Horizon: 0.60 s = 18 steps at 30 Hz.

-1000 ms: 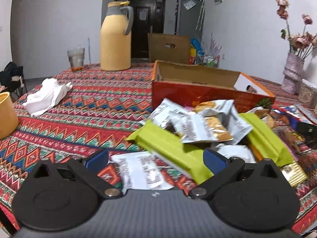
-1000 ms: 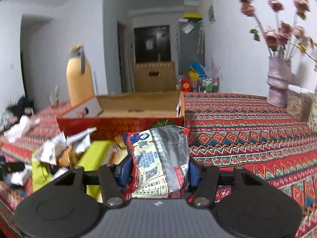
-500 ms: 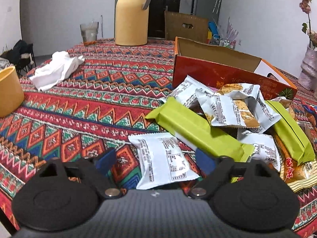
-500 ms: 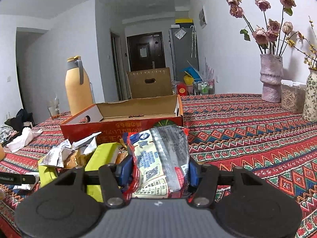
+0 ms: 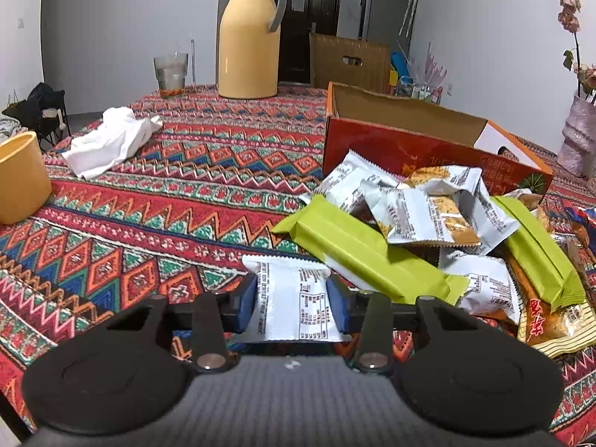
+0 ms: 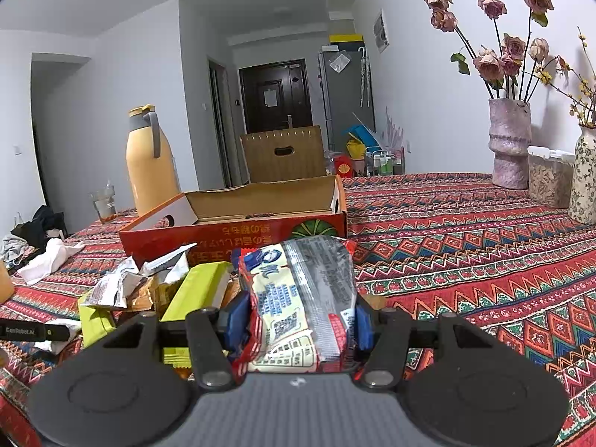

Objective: Organize snacks
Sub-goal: 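Carry the biscuit bag toward the box with the right gripper while the left gripper grasps a white cookie packet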

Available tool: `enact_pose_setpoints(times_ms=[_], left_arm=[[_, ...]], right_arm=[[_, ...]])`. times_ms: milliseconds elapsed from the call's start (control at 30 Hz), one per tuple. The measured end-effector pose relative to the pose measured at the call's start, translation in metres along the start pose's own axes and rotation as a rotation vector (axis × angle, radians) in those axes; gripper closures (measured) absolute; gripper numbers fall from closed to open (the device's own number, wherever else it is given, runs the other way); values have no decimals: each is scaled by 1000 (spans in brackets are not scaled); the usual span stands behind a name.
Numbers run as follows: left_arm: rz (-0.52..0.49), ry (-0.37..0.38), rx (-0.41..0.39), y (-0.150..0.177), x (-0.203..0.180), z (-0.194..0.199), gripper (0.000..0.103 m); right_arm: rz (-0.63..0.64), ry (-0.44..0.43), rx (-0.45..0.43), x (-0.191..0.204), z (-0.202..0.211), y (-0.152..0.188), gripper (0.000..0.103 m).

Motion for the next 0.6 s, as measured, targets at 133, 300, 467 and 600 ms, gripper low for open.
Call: enact_pose_setpoints(times_ms=[133, 300, 467, 600], left_arm=[[-2, 3, -46, -5, 1, 14, 62], [-17, 24, -106, -18, -5, 30, 62], [-40, 47, -181, -45, -21, 37, 62], [-49, 67, -219, -71, -36, 32, 62]], right_arm=[[1, -2, -8, 1, 2, 0, 48], [5, -6, -19, 4, 4, -2, 48], [22, -9, -48, 10, 1, -13, 48], [32, -8, -77, 13, -8, -29, 48]])
Point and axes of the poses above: each gripper's, at about its wrist camera, not at the fingertips, and z roughly against the way its jaws point, x to its left, y to its underside, the point moved 4 cm from there along -z, roughly the way its jaws point, and after that the axes turned 2 degrees about x, right-handed, at the moved point
